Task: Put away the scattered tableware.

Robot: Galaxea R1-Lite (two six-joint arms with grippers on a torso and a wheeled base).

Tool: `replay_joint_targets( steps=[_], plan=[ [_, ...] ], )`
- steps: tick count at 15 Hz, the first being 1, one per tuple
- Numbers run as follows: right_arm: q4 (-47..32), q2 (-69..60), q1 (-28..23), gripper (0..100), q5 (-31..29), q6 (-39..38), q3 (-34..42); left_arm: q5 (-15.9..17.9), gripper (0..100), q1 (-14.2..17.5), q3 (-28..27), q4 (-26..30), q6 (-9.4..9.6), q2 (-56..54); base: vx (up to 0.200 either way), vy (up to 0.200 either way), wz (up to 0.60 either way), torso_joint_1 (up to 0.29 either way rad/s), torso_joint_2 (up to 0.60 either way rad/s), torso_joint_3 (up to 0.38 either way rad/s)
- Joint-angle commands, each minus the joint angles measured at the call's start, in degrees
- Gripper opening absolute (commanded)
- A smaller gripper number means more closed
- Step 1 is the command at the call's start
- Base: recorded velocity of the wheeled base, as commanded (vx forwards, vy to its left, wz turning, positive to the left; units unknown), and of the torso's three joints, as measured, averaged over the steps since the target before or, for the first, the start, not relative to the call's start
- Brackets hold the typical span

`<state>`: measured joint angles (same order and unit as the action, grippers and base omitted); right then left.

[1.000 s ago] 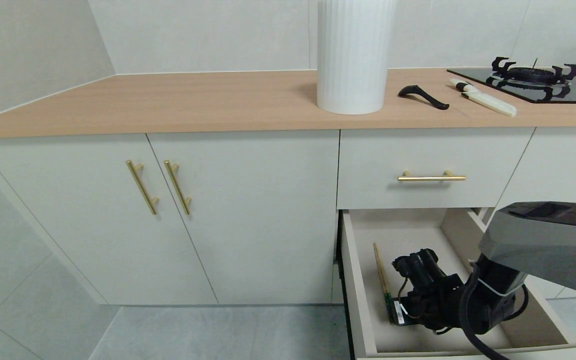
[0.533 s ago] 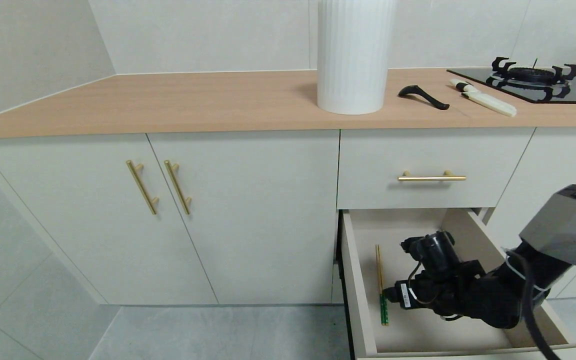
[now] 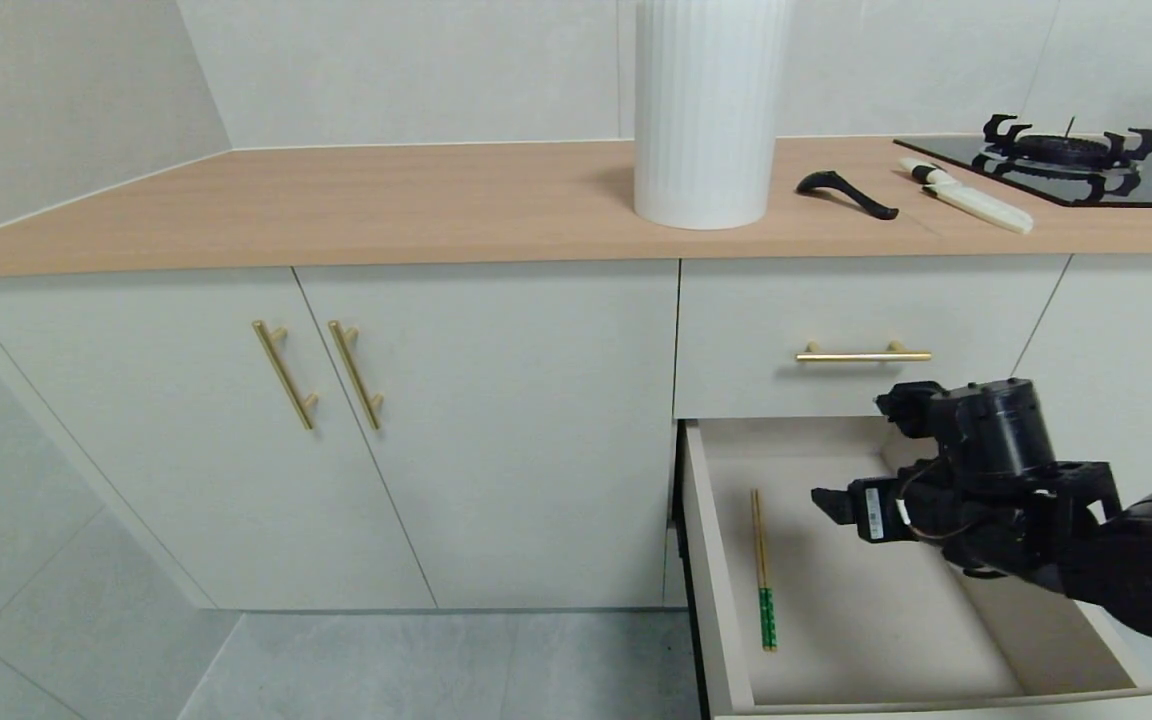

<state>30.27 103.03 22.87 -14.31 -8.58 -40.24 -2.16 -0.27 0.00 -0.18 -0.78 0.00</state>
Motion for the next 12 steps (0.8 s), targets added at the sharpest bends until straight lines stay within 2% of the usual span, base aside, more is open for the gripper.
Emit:
replay_joint_targets(
  steps=[1, 4, 12],
  plan=[
    [0.14, -7.32, -1.69, 100, -0.01, 1.29, 0.43, -0.04, 100, 0.00, 0.00, -0.08, -0.01, 0.00, 0.000, 0.000, 0.00, 0.000, 0.00, 0.000],
    [0.14, -11.54, -1.78, 100, -0.01, 2.61, 0.78, -0.04, 100, 0.00, 0.00, 0.01, -0.01, 0.09, 0.000, 0.000, 0.00, 0.000, 0.00, 0.000],
    [0.14, -12.24, -2.57, 100, -0.01, 3.40, 0.78, -0.04, 100, 0.00, 0.00, -0.08, -0.01, 0.00, 0.000, 0.000, 0.00, 0.001, -0.01, -0.003]
  ],
)
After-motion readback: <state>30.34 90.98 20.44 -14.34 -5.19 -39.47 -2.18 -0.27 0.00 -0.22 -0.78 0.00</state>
